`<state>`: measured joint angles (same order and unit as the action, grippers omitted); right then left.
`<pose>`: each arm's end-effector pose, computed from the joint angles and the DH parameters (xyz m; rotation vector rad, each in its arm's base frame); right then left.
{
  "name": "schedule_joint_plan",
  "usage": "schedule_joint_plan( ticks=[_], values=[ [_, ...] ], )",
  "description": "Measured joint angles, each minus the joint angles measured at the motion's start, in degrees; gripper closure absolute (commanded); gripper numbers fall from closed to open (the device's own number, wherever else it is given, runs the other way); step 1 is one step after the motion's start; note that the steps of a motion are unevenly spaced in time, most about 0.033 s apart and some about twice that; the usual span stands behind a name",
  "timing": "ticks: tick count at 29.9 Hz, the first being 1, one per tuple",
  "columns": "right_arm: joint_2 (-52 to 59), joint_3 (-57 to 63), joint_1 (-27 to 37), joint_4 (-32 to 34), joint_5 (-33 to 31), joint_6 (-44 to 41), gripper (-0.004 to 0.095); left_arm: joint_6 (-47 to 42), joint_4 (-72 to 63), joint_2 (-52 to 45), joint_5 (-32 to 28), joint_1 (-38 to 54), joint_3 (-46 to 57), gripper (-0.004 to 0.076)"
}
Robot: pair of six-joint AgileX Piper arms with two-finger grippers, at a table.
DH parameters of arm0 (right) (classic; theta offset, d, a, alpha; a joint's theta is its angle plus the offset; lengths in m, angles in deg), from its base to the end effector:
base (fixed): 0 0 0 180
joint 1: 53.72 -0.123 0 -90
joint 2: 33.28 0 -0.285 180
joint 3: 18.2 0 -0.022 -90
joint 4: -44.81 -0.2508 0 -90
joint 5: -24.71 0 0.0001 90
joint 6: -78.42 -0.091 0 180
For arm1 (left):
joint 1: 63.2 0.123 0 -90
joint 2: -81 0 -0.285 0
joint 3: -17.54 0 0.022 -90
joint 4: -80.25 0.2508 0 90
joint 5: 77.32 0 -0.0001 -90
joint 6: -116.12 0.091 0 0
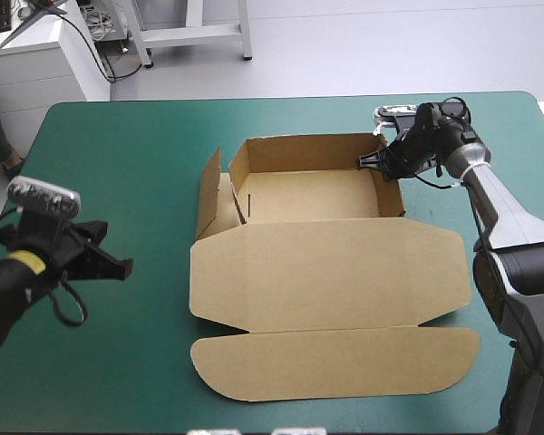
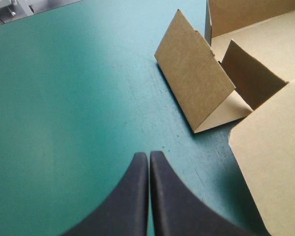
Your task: Fold the box
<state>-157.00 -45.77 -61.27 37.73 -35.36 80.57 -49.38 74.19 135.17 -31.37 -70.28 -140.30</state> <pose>0.4414 0.0683 0.2723 -0.1773 2.7210 0.1907 0.1465 -0.0252 0.3864 0.3656 2.0983 -0.0480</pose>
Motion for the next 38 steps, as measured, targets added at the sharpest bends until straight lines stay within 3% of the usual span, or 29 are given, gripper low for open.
schedule_joint_plan(
  ticks=[3, 8, 12, 18, 27, 38],
  values=[
    [0.0, 0.0, 0.0, -0.3, 0.1, 0.0, 0.0927, -2.7, 0.8, -8.9, -2.9, 0.0, 8.2, 0.0732],
    [-0.1, -0.2, 0.0, -0.3, 0.0, 0.0, 0.0873, -6.1, 4.1, -20.0, -2.2, 0.0, 17.3, 0.0732],
    [-0.6, -1.7, 0.0, -0.2, -1.4, 0.3, 0.0694, -10.1, 8.7, -24.1, -1.4, -1.1, 20.1, 0.0732],
    [-2.1, -7.5, -0.2, -0.1, -9.0, 0.6, 0.0432, -13.3, 14.2, -24.5, -1.1, -8.5, 20.4, 0.0732],
    [3.5, -14.1, -0.2, 2.4, -11.1, 0.1, 0.0393, -18.8, 24.4, -24.5, 3.4, -16.7, 20.4, 0.0732],
    [13.2, -14.1, -0.2, 3.7, -11.3, 2.0, 0.0339, -19.6, 22.4, -24.5, 3.8, -16.8, 20.5, 0.0732]
  ],
)
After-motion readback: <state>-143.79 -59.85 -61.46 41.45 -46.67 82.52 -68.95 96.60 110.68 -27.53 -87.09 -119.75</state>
